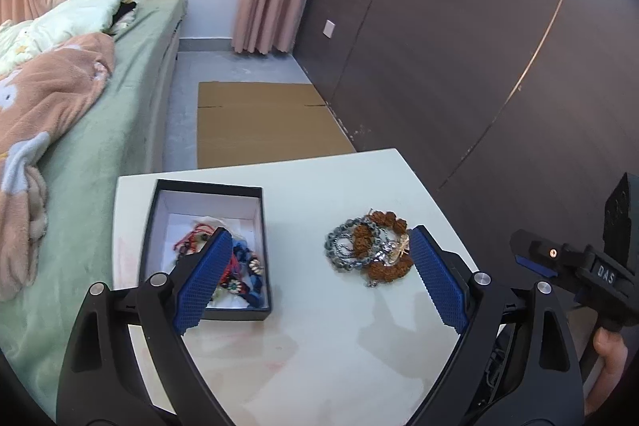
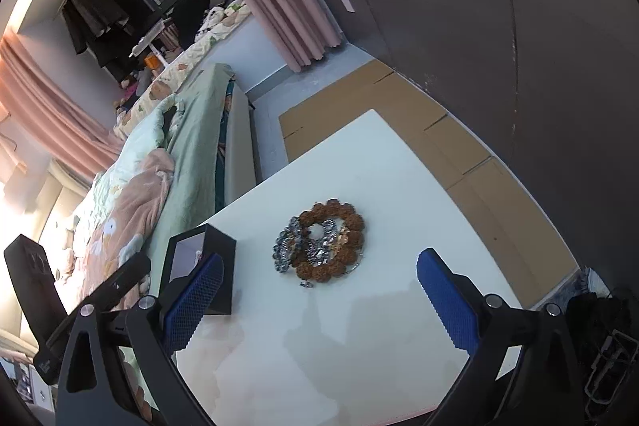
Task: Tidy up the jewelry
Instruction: 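Grasp another dark bead bracelet from the pile with the left tool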
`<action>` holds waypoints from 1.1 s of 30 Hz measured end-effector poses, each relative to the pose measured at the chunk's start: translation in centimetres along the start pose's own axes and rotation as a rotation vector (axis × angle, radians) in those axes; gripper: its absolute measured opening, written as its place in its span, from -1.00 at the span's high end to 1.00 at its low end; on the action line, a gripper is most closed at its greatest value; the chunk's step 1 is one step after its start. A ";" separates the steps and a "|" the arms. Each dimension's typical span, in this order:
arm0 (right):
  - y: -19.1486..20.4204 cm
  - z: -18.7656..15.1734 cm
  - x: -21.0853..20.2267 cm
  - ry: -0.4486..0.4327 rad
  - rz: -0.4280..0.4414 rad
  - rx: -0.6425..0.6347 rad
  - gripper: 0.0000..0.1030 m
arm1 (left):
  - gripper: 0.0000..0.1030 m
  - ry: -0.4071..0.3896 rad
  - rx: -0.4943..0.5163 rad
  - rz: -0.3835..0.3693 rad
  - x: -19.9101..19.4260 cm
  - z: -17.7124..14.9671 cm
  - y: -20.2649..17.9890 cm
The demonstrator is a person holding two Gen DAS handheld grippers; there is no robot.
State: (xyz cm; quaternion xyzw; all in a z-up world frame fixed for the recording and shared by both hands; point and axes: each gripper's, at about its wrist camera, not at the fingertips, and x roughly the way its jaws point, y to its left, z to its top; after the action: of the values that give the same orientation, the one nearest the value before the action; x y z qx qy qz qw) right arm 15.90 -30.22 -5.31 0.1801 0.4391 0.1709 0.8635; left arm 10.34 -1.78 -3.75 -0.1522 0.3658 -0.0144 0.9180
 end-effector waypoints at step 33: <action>-2.8 2.0 7.3 0.187 -0.017 0.095 0.23 | 0.80 0.223 0.246 0.034 13.2 -2.9 -6.9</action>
State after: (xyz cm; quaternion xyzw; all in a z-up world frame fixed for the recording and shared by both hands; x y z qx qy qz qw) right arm 21.96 -29.71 -10.63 0.2002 0.5267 0.1585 0.8108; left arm 18.63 -10.97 -12.54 -0.0297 0.4634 -0.0604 0.8836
